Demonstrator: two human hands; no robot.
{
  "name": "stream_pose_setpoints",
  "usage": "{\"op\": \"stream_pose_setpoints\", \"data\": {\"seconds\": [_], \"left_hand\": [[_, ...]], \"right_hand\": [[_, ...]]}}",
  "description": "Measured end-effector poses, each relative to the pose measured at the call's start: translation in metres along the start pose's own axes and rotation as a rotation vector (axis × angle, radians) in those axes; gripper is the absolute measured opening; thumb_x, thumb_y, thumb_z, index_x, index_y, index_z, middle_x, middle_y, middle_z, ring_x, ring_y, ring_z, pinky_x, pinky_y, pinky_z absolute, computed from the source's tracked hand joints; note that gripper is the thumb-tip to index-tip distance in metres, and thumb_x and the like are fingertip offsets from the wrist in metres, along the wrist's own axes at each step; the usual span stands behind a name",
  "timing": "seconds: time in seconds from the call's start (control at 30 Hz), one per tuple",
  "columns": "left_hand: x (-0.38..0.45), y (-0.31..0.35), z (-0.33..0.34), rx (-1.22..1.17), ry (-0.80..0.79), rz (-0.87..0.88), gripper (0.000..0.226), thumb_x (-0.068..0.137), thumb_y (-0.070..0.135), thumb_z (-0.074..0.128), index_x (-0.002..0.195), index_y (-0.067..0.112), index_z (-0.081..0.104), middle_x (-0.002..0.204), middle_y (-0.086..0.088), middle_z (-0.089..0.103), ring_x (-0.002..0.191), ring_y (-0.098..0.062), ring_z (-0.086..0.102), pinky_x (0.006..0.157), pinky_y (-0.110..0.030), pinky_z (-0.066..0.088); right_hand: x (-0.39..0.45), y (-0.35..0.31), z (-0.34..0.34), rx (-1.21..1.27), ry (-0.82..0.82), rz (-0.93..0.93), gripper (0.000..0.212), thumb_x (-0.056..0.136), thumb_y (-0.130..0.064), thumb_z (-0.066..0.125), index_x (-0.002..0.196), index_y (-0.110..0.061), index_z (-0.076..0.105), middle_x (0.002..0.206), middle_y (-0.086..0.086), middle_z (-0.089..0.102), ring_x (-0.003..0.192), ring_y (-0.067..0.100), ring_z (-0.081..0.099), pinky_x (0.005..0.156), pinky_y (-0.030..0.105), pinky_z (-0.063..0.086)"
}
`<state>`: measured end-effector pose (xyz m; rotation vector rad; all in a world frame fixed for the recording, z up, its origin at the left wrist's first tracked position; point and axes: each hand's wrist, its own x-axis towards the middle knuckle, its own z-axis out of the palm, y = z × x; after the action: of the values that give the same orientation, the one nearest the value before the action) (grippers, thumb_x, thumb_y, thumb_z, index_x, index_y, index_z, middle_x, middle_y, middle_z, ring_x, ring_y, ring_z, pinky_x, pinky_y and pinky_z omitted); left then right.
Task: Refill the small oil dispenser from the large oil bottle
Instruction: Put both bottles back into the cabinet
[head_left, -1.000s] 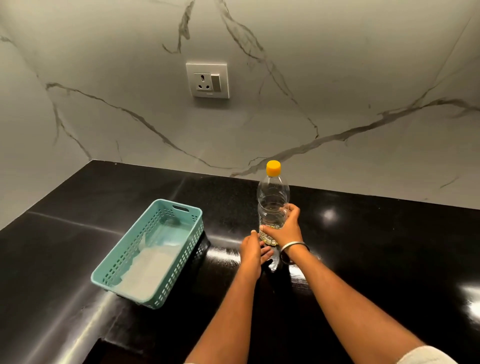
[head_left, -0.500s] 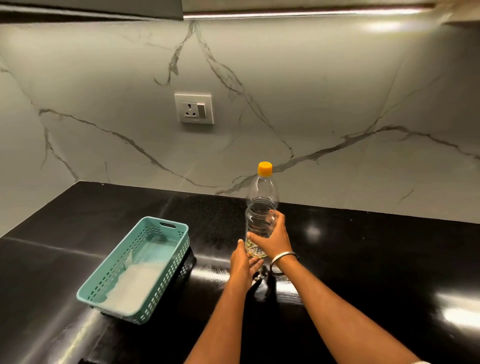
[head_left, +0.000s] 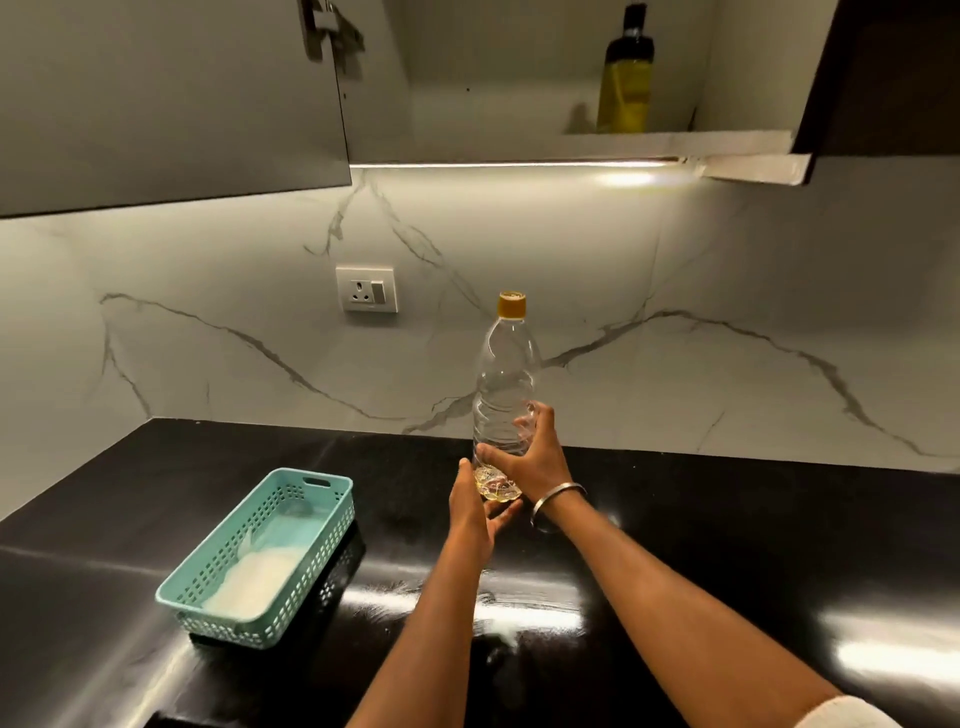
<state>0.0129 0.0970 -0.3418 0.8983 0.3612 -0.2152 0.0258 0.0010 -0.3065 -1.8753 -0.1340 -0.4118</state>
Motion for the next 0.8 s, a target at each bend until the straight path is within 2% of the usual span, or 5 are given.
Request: {"op": "stream_pose_setpoints", "data": {"seconds": [0.17,0.3,0.4,0.67,0.8], "left_hand": [[-0.039,0.016,0.039,0.001,-0.025,0.097,0.061,0.097,0.056,0.038,0.142,0.014,0.042,0.134,-0.016,0.054,0.114,-0.032,0.057,0.07,-0.04,0.054],[-0.066,0.034,0.071,-0.054,-0.097,0.165,0.061,0.098,0.053,0.037,0.144,0.012,0.037,0.138,-0.019,0.05,0.113,-0.032,0.055,0.081,-0.041,0.051],[-0.084,0.05,0.093,-0.115,-0.153,0.208,0.062,0.099,0.05,0.039,0.144,0.009,0.035,0.138,-0.023,0.048,0.116,-0.036,0.056,0.086,-0.043,0.052],[-0.118,0.107,0.149,-0.154,-0.19,0.3,0.045,0.093,0.053,0.045,0.106,0.012,0.06,0.123,-0.021,0.059,0.108,-0.038,0.06,0.094,-0.053,0.051],[-0.143,0.139,0.176,-0.135,-0.142,0.422,0.041,0.099,0.039,0.041,0.116,0.006,0.059,0.111,-0.018,0.062,0.1,-0.031,0.062,0.07,-0.037,0.058]], "right_hand": [[0.001,-0.051,-0.034,-0.05,0.045,-0.128,0.085,0.068,-0.024,0.084,0.132,-0.01,0.029,0.132,0.015,0.042,0.113,0.023,0.05,0.086,0.021,0.042],[0.006,-0.091,-0.056,-0.108,0.098,-0.241,0.086,0.066,-0.025,0.085,0.131,-0.006,0.031,0.129,0.017,0.047,0.106,0.023,0.055,0.081,0.021,0.046],[0.01,-0.124,-0.072,-0.1,0.11,-0.26,0.086,0.066,-0.029,0.085,0.131,-0.008,0.032,0.129,0.015,0.048,0.109,0.026,0.056,0.085,0.027,0.049],[0.029,-0.216,-0.112,-0.086,0.151,-0.258,0.082,0.07,-0.044,0.08,0.131,-0.012,0.037,0.122,0.011,0.057,0.103,0.018,0.057,0.084,0.024,0.043],[0.044,-0.258,-0.13,-0.122,0.163,-0.261,0.086,0.073,-0.049,0.075,0.137,-0.01,0.033,0.107,0.008,0.06,0.089,0.012,0.053,0.077,0.021,0.041]]}}
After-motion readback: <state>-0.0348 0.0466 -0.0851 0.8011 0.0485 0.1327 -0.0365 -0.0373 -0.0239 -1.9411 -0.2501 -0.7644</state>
